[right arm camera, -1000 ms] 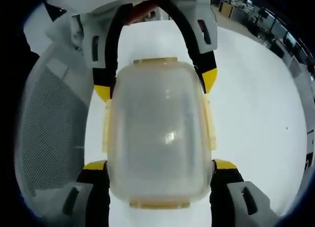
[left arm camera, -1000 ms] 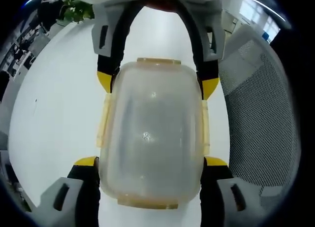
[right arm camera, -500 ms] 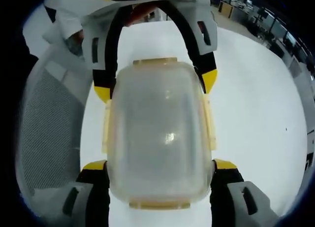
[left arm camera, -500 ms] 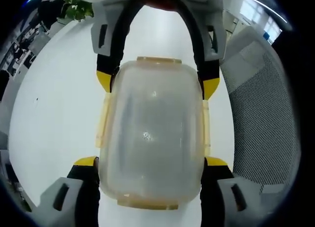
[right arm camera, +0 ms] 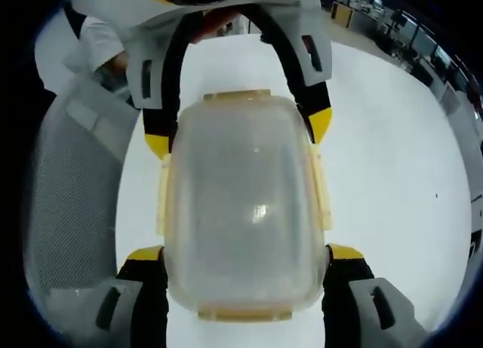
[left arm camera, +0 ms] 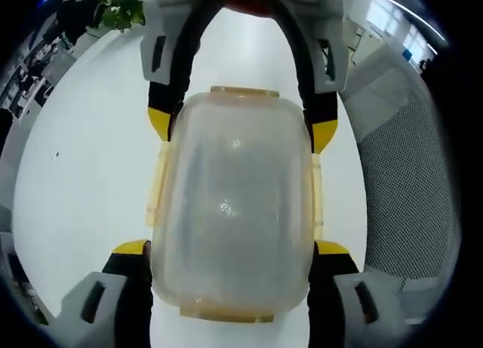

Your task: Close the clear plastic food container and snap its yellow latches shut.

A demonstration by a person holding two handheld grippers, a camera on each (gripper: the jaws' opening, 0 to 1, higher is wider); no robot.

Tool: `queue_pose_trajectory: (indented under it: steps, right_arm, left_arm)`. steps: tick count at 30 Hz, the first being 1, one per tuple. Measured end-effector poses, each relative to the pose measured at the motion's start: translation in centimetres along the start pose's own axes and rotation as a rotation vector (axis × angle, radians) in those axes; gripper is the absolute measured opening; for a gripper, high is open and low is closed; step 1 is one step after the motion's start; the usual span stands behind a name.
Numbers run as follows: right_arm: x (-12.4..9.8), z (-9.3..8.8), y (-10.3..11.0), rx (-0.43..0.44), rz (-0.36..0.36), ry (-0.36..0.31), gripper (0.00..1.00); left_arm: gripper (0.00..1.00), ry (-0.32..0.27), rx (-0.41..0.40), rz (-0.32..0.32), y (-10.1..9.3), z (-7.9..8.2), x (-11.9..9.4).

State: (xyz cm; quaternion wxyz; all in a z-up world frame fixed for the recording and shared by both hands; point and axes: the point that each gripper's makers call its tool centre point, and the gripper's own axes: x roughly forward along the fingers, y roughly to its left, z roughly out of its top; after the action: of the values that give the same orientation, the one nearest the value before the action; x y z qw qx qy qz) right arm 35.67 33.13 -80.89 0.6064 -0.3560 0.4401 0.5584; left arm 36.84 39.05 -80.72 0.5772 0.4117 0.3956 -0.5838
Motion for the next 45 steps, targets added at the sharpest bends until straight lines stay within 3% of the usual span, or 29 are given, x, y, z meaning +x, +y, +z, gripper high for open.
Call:
queue_pose_trajectory:
  steps: [19, 24, 45]
  right_arm:
    - [-0.1, -0.5, -3.6, 0.001, -0.005, 0.009, 0.86]
    - [-0.1, -0.7, -4.4, 0.003, -0.002, 0.042, 0.86]
    - [0.0, -1.0, -5.0, 0.014, -0.009, 0.050, 0.87]
  left_arm:
    - [0.87, -0.022, -0.015, 0.002, 3.3, 0.9, 0.6]
    - [0.87, -0.001, -0.019, 0.004, 4.1, 1.1, 0.8]
    - [0.88, 0.009, -0.019, 0.006, 4.7, 1.1, 1.1]
